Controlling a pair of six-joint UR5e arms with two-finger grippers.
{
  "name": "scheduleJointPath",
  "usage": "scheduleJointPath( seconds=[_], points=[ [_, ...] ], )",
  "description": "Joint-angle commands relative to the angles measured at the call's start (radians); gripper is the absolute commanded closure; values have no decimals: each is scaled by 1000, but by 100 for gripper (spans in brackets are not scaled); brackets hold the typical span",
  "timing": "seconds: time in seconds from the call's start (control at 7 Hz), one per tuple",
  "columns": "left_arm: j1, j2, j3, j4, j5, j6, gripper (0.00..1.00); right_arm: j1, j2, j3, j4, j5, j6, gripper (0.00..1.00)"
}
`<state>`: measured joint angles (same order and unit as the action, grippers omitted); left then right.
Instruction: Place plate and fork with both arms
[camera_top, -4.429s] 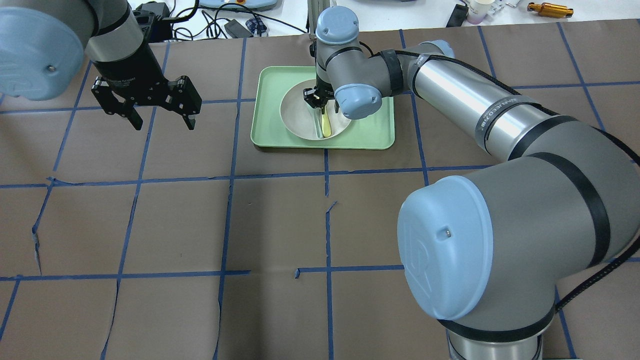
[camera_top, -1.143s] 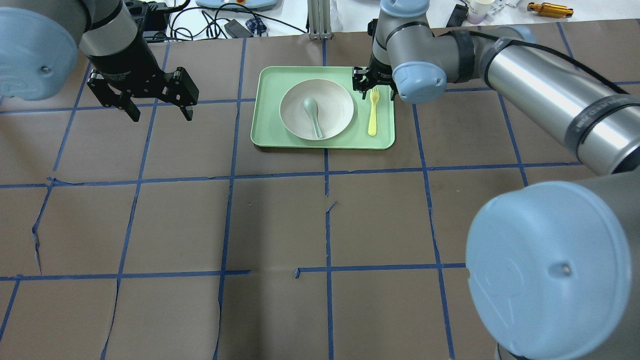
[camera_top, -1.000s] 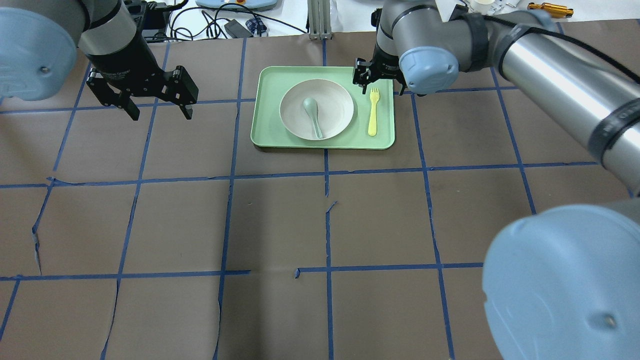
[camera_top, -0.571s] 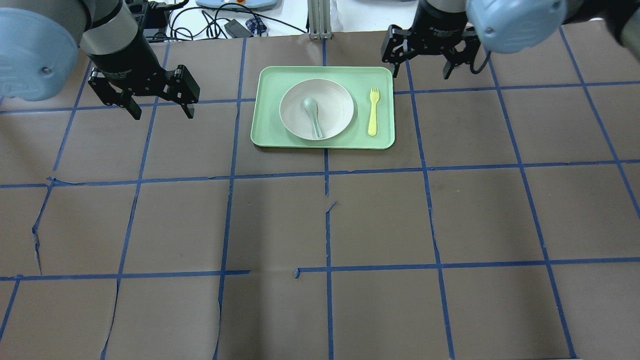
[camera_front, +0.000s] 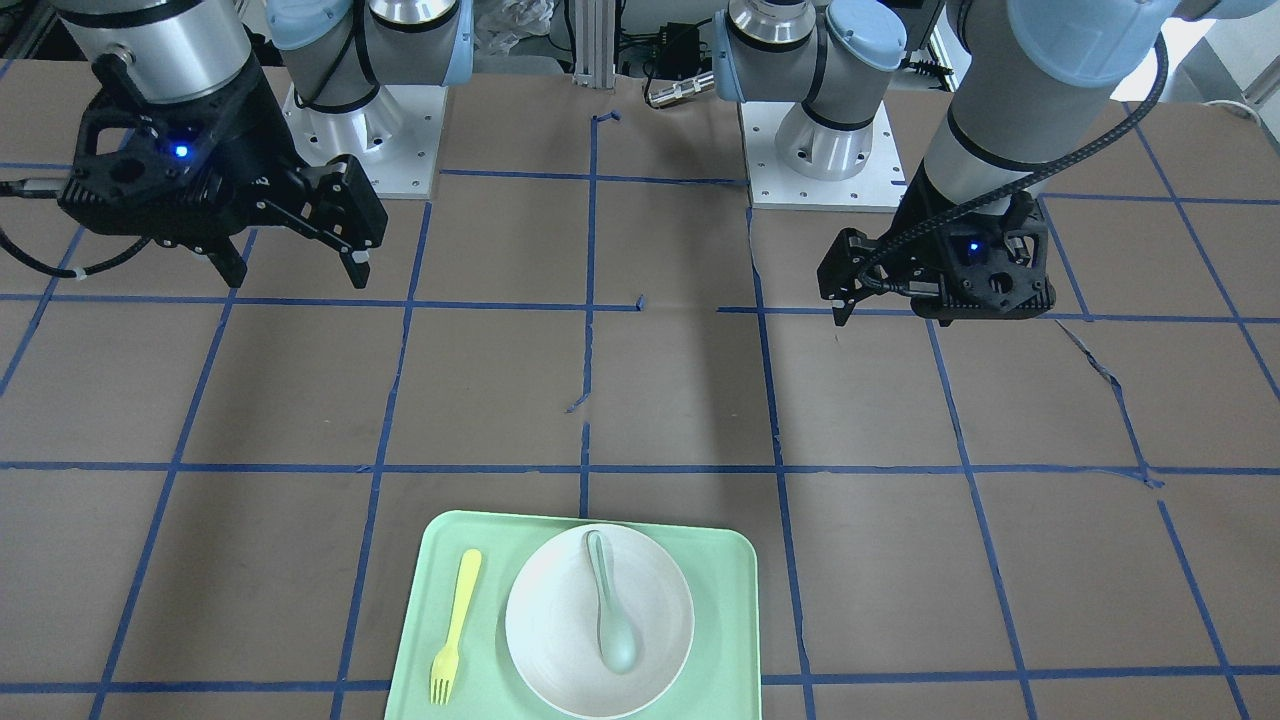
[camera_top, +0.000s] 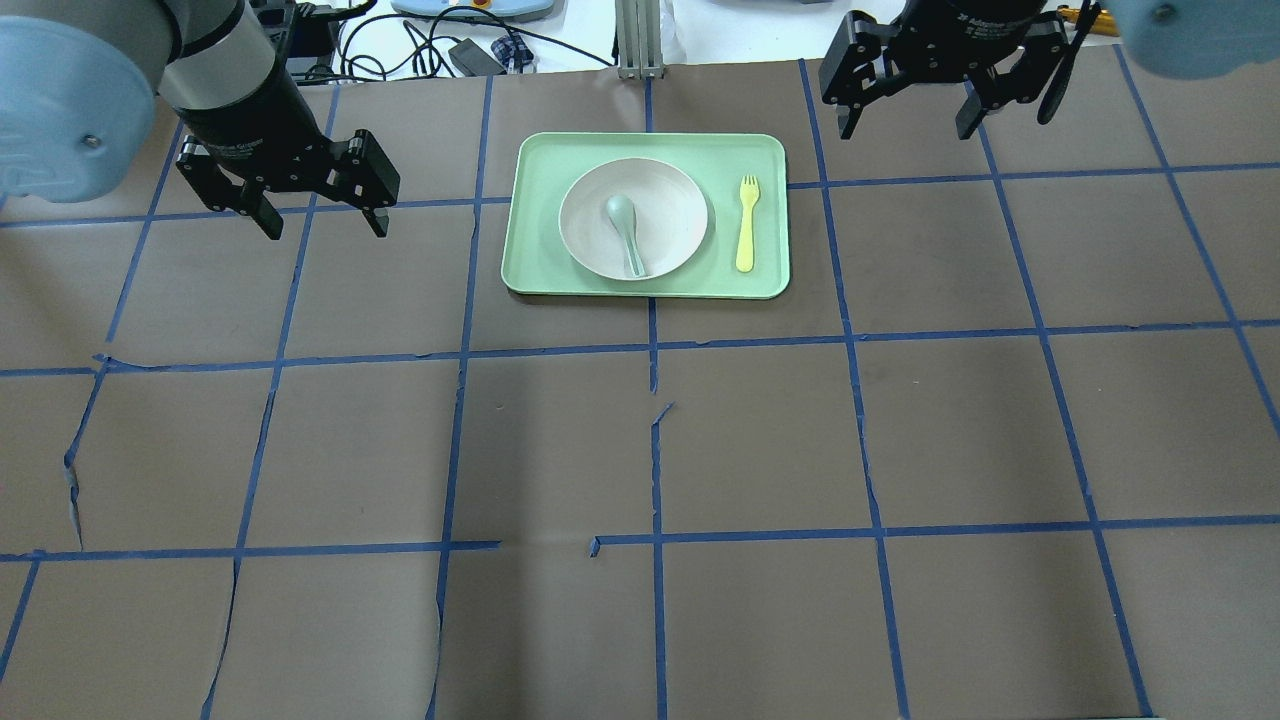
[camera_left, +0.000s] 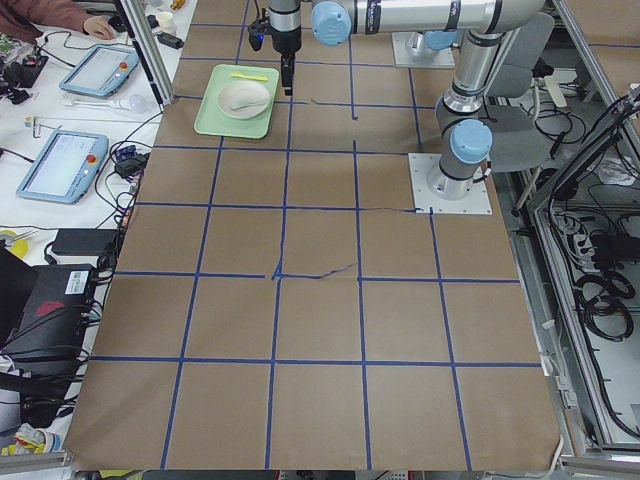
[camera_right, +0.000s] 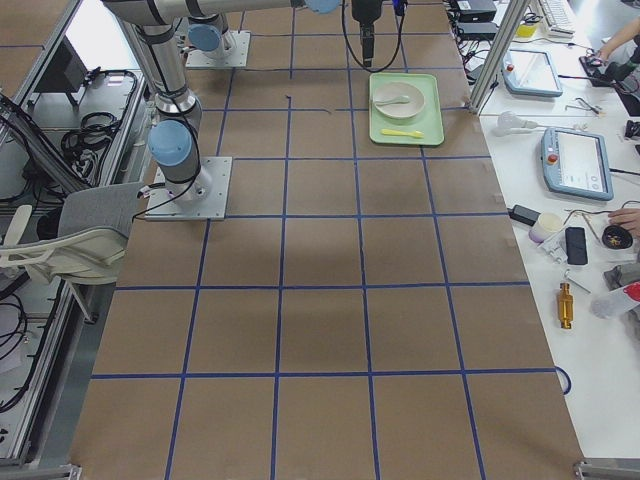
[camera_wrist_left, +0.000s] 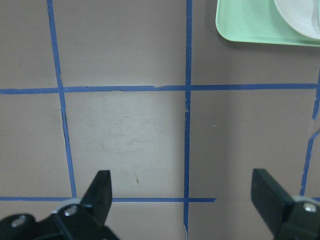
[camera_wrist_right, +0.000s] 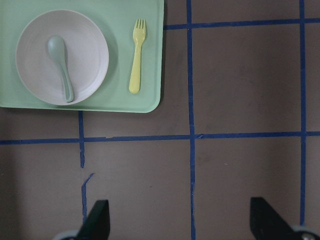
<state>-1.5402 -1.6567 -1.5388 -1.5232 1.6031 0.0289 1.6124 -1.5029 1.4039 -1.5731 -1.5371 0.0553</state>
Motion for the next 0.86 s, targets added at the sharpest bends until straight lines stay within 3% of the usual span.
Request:
scheduleJointPath(
  seconds=[0.0, 0.29, 0.71],
  points=[
    [0, 0, -1, 0, 0, 0, 0, 6, -25, 3, 47, -18, -20, 0],
    [12, 0, 0, 0, -46, 2, 0, 4, -17, 3, 44, -20, -137, 0],
    [15, 2, 6, 1, -19, 3, 0, 6, -14, 23, 28, -20, -180, 0]
  ],
)
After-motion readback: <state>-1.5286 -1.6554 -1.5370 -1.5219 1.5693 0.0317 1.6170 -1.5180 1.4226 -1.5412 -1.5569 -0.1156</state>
